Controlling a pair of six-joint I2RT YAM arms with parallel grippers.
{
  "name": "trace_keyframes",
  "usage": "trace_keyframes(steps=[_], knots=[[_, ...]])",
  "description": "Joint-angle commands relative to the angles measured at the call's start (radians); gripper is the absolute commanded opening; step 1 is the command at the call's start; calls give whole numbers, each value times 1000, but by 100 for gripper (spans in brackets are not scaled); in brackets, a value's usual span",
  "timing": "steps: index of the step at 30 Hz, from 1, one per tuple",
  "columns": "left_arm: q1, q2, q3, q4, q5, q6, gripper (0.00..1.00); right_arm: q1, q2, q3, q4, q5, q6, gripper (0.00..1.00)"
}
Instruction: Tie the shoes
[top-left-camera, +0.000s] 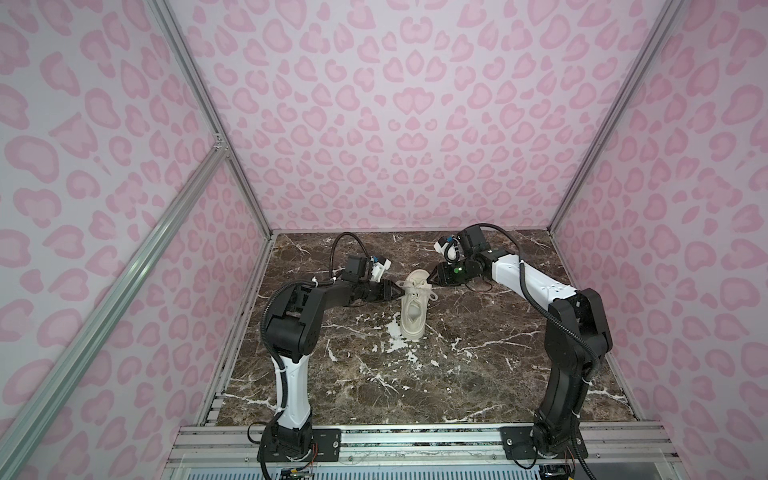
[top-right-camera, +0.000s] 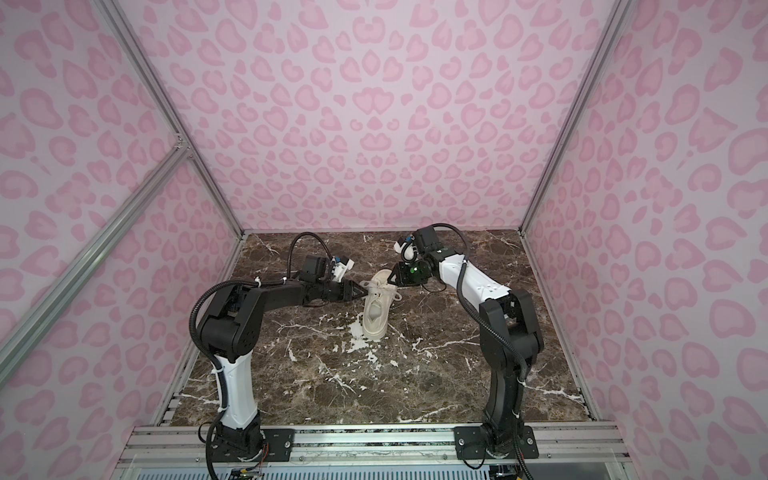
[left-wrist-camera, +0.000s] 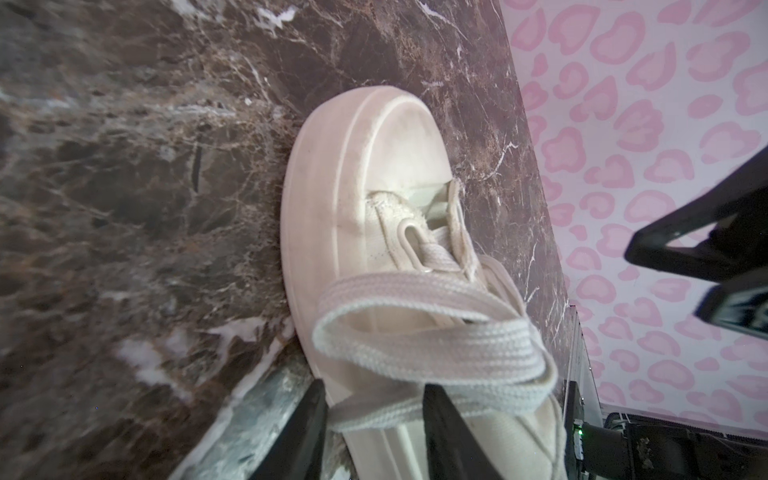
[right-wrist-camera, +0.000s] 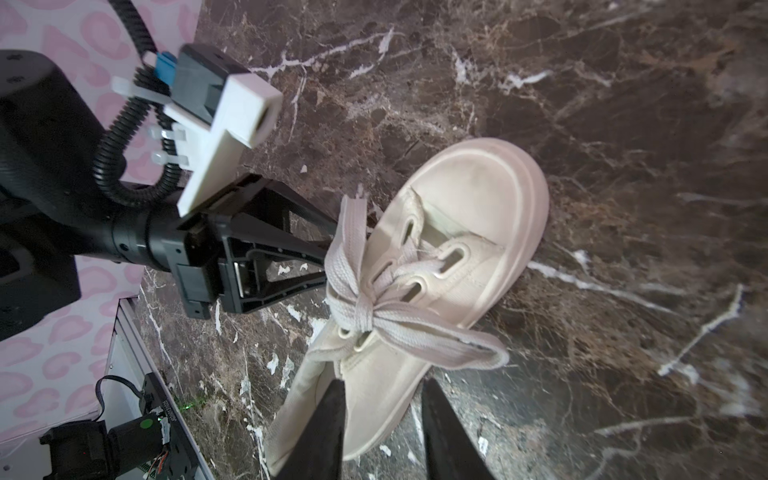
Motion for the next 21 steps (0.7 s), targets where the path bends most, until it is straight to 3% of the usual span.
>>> trace_keyframes(steps=[1,3,8,14,21], knots=[[-3,18,-2,38,18,-10,40,2,9,8,10,-6,9,33],[-4,23,-2,48,23,-15,32,4,8,9,8,-5,9,33],[-5,21,-7,54,24,-15,23,9,2,4,7,-5,8,33],[-4,7,-6,46,23,-11,20,29,13,16,-3,17,-15,35],[-4,-1,-7,39,24,-9,21,100,104,168,-140,136,-152,43]])
